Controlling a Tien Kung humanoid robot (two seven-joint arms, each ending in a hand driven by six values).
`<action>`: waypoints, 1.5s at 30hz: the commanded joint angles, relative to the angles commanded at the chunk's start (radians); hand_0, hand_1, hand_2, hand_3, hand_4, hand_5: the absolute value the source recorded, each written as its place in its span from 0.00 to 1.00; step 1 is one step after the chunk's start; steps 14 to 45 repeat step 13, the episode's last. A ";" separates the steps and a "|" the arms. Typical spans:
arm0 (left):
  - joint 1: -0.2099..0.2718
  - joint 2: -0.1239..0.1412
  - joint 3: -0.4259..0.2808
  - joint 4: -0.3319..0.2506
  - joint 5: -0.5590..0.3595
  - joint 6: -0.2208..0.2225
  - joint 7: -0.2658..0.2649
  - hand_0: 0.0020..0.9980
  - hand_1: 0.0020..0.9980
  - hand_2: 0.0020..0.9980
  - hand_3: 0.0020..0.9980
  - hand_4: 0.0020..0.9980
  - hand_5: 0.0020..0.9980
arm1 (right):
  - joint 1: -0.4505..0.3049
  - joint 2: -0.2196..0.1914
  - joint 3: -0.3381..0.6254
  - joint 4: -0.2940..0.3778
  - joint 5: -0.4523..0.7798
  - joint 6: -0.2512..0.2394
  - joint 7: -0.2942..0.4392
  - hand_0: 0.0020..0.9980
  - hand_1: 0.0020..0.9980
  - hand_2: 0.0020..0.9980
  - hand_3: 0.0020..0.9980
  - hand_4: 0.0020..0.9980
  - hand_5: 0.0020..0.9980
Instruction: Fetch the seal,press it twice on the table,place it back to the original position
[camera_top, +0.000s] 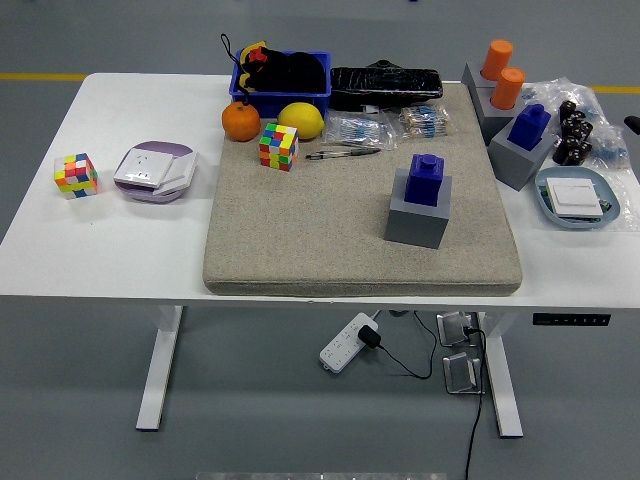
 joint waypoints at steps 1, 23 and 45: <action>0.000 0.000 0.000 0.000 0.000 0.000 0.000 0.82 0.80 0.76 0.82 0.75 0.30 | 0.000 0.000 -0.001 0.000 0.000 0.000 -0.001 0.88 0.86 0.84 0.84 0.98 0.34; 0.001 -0.001 0.000 0.000 -0.001 -0.001 0.000 0.82 0.80 0.76 0.82 0.75 0.30 | 0.001 0.000 -0.007 0.000 0.003 0.001 -0.002 0.88 0.86 0.84 0.83 0.96 0.32; 0.001 -0.001 0.000 0.000 -0.001 -0.001 0.000 0.82 0.80 0.76 0.82 0.75 0.30 | 0.001 0.000 -0.007 0.000 0.003 0.001 -0.002 0.88 0.86 0.84 0.83 0.96 0.32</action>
